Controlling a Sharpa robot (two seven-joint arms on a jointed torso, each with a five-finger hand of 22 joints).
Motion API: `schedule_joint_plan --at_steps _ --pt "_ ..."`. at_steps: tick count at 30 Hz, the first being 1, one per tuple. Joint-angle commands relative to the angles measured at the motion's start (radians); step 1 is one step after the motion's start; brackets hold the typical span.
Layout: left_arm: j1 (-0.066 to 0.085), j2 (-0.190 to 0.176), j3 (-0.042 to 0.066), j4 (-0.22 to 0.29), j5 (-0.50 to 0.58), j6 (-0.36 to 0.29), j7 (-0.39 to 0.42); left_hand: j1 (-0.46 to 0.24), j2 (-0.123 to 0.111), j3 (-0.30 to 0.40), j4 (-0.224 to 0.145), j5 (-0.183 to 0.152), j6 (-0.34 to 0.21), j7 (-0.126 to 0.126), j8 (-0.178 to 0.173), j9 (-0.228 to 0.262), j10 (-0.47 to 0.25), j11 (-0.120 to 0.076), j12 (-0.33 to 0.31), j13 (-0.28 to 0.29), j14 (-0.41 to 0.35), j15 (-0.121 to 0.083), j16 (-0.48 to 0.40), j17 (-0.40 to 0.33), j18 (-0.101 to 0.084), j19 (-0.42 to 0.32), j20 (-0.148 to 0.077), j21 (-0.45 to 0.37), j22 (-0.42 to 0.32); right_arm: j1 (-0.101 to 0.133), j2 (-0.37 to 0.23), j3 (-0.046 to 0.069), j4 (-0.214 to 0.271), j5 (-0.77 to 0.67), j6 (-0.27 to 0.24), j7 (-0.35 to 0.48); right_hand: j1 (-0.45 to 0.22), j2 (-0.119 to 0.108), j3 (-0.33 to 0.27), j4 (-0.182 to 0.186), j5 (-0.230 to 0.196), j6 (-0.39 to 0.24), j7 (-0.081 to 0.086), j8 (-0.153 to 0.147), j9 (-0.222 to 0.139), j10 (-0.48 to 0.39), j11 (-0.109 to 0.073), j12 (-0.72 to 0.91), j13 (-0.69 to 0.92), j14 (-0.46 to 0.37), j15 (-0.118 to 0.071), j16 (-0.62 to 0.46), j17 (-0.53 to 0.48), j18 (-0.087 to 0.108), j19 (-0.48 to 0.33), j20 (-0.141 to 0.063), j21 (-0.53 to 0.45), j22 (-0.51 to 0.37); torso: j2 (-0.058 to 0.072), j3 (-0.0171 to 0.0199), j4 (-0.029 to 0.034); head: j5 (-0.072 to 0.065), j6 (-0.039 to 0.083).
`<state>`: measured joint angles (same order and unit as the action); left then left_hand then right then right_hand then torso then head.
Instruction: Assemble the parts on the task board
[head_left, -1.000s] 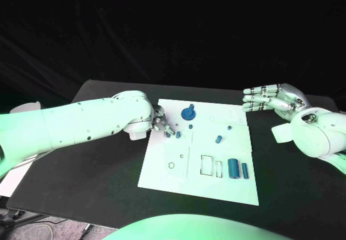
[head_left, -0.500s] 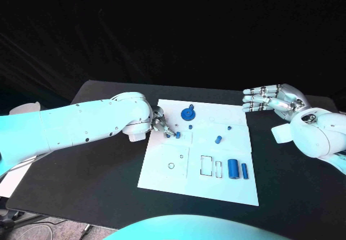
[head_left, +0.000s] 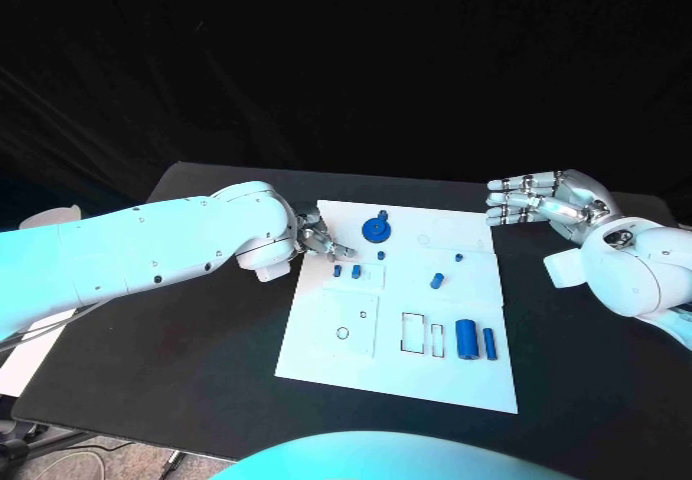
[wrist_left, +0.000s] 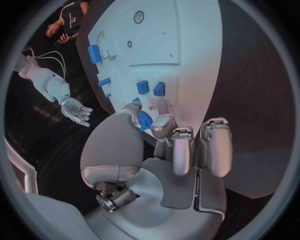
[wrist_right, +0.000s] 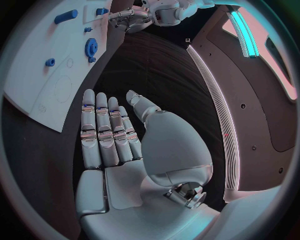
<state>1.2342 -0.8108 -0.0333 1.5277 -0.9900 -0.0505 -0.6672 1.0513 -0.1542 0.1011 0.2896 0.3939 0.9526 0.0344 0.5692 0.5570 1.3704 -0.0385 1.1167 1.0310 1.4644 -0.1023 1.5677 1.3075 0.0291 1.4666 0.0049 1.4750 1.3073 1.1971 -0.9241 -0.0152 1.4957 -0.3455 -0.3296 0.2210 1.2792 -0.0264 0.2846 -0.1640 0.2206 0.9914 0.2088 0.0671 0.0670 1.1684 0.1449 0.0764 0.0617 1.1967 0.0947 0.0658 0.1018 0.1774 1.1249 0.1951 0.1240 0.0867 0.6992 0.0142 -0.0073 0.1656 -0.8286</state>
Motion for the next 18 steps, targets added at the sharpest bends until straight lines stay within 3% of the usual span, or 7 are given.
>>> schedule_joint_plan --at_steps 1,6,11,12,15,17,18 --pt "0.001 -0.005 0.001 0.002 0.082 -0.125 0.082 -0.005 0.014 -0.032 0.002 0.002 -0.046 0.018 -0.022 -0.014 -0.021 0.015 -0.029 -0.033 0.106 0.017 0.003 0.263 0.007 0.044 0.014 -0.016 0.133 -0.001 0.001 0.000 -0.001 -0.003 0.015 0.004 -0.008 -0.004 0.006 -0.002 0.004 -0.001 0.003 -0.004 -0.001 -0.004 -0.001 -0.003 -0.001 -0.001 0.002 -0.002 -0.001 0.006 0.010 0.000 -0.003 -0.001 0.000 0.0007 0.0000 -0.002 0.002" --pt "0.001 -0.007 0.002 0.000 0.109 -0.161 0.134 0.007 0.029 -0.049 0.001 0.003 -0.059 0.026 -0.025 -0.021 -0.034 0.023 -0.046 -0.055 0.106 0.023 0.003 0.263 0.010 0.038 0.021 -0.029 0.120 -0.002 0.000 0.000 -0.002 -0.003 0.014 0.002 -0.007 -0.004 0.007 -0.002 0.004 -0.001 0.003 -0.004 -0.001 -0.004 -0.001 -0.002 -0.001 -0.001 0.002 -0.002 -0.002 0.006 0.010 0.000 -0.003 -0.002 0.001 0.0002 -0.0002 -0.003 0.004" --pt "0.001 0.008 0.000 -0.008 0.057 -0.197 0.275 0.188 0.034 -0.014 -0.057 0.006 -0.110 0.048 -0.015 -0.032 -0.216 0.042 -0.270 -0.293 0.094 0.038 -0.020 0.224 0.052 -0.043 0.034 -0.181 -0.041 -0.003 0.001 0.000 -0.001 -0.003 0.013 0.001 -0.007 -0.004 0.007 -0.002 0.004 -0.001 0.003 -0.004 -0.001 -0.004 -0.001 -0.002 -0.001 -0.001 0.002 -0.002 -0.002 0.006 0.010 0.000 -0.003 -0.002 0.000 0.0005 -0.0003 -0.007 0.008" --pt "0.001 0.014 -0.002 -0.012 0.038 -0.200 0.319 0.224 0.032 -0.003 -0.069 0.005 -0.123 0.056 -0.014 -0.037 -0.256 0.049 -0.295 -0.313 0.075 0.043 -0.054 0.170 0.067 -0.078 0.039 -0.244 -0.102 -0.004 0.001 0.000 -0.001 -0.003 0.013 0.002 -0.007 -0.004 0.007 -0.002 0.004 -0.001 0.003 -0.004 -0.001 -0.004 -0.001 -0.002 -0.001 -0.001 0.002 -0.002 -0.002 0.006 0.010 0.000 -0.003 -0.002 0.000 0.0007 -0.0004 -0.009 0.008" --pt "0.000 0.035 -0.010 -0.025 -0.027 -0.200 0.448 0.375 0.033 0.082 -0.120 0.006 -0.166 0.085 -0.067 -0.090 -0.418 0.089 -0.419 -0.390 -0.111 0.071 -0.303 -0.149 0.139 -0.332 0.068 -0.641 -0.468 -0.004 0.001 0.000 -0.001 -0.003 0.014 0.002 -0.007 -0.004 0.007 -0.002 0.004 -0.001 0.003 -0.004 -0.001 -0.004 -0.001 -0.002 -0.001 -0.001 0.002 -0.002 -0.002 0.006 0.010 0.000 -0.003 -0.002 0.001 0.0004 -0.0001 -0.013 0.012" --pt "-0.006 0.051 -0.014 -0.033 -0.097 -0.205 0.524 0.421 -0.013 0.139 -0.130 -0.011 -0.160 0.101 -0.158 -0.175 -0.457 0.097 -0.541 -0.501 -0.223 0.084 -0.443 -0.307 0.147 -0.378 0.088 -0.725 -0.522 -0.004 0.002 0.000 -0.001 -0.003 0.014 0.002 -0.007 -0.003 0.008 -0.002 0.004 -0.001 0.003 -0.004 -0.001 -0.004 -0.001 -0.002 -0.001 -0.001 0.002 -0.002 -0.002 0.006 0.011 0.000 -0.004 -0.002 0.001 -0.0007 0.0004 -0.017 0.015" --pt "-0.011 0.059 -0.016 -0.036 -0.131 -0.209 0.554 0.437 -0.023 0.154 -0.138 -0.066 -0.144 0.090 -0.181 -0.200 -0.454 0.101 -0.577 -0.538 -0.247 0.091 -0.482 -0.355 0.148 -0.376 0.092 -0.740 -0.533 -0.005 0.002 0.000 -0.001 -0.003 0.014 0.002 -0.007 -0.003 0.008 -0.002 0.004 -0.001 0.003 -0.004 -0.001 -0.004 -0.001 -0.002 -0.001 -0.001 0.002 -0.002 -0.002 0.006 0.011 0.000 -0.004 -0.002 0.002 -0.0013 0.0003 -0.018 0.017"
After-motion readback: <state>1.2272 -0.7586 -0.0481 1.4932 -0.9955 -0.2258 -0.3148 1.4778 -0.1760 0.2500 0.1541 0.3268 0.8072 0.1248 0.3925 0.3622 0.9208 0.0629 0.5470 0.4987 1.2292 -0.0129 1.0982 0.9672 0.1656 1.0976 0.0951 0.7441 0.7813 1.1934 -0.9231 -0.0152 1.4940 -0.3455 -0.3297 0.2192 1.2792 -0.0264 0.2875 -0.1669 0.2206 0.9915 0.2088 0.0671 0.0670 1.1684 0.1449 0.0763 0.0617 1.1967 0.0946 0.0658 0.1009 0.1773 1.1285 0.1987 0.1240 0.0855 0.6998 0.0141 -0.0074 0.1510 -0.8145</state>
